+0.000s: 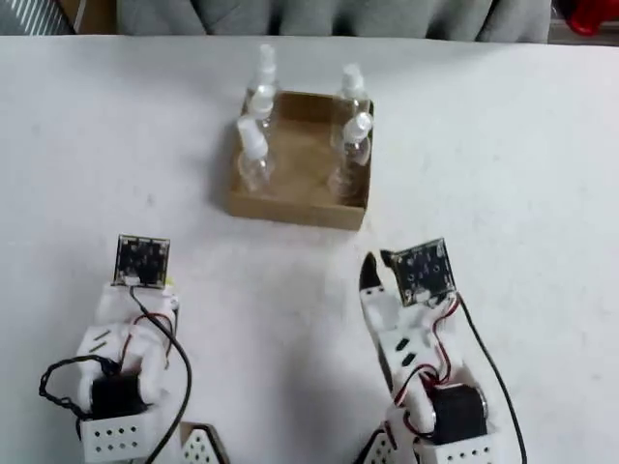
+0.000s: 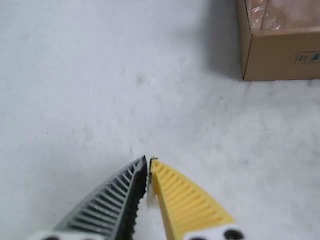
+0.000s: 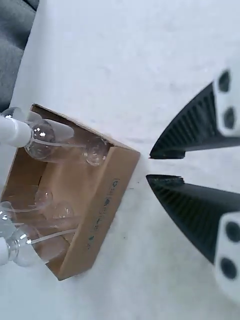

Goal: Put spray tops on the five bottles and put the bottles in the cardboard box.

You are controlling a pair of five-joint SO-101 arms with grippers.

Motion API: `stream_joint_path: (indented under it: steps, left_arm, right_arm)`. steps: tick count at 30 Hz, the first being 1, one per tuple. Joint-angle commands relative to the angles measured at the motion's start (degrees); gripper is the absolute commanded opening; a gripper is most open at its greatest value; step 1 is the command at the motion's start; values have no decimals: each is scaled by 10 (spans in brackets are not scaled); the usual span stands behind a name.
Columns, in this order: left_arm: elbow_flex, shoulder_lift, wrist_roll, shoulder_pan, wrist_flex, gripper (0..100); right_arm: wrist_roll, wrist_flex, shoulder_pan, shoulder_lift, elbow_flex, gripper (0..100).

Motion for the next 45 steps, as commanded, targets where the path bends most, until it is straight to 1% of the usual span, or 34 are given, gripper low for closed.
stream_joint_path:
  steps: [1, 4, 6, 9, 14, 17, 21, 24, 28, 30, 33, 37, 39, 42, 45]
  left_arm:
    - [-2, -6, -4, -3, -7, 24]
    - [-2, -6, -4, -3, -6, 24]
    - [-2, -6, -4, -3, -6, 24]
    - [-2, -6, -4, -3, -6, 24]
    - [-2, -6, -4, -2, 4, 24]
    - [-2, -6, -4, 11, 20, 24]
    - [-2, -6, -4, 21, 31, 24]
    - [-2, -6, -5, 22, 42, 24]
    - [-2, -6, -56, 25, 54, 22]
    - [-2, -6, -71, 44, 60, 22]
    - [-2, -6, -72, 67, 62, 23]
    - [-2, -6, -71, 73, 67, 23]
    - [-2, -6, -69, 73, 95, 23]
    - [-2, -6, -69, 71, 181, 23]
    - [-2, -7, -69, 69, 181, 23]
  right_arm:
    - [5, 25, 39, 5, -6, 16]
    - [5, 55, 78, 7, -4, 16]
    - [5, 82, 89, 7, -4, 16]
    - [5, 94, 95, 7, -2, 16]
    - [5, 70, 60, 6, 83, 17]
    - [1, 34, 57, 6, 150, 16]
    - [1, 32, 58, 2, 152, 16]
    - [1, 58, 53, -3, 152, 16]
    - [1, 69, 41, -3, 152, 16]
    - [1, 77, 30, -2, 152, 16]
    - [3, 97, 16, -2, 152, 16]
    - [4, 125, -2, -2, 152, 17]
    - [4, 129, -2, -3, 152, 17]
    - [2, 136, -2, 0, 152, 16]
    - [4, 144, -2, -3, 152, 16]
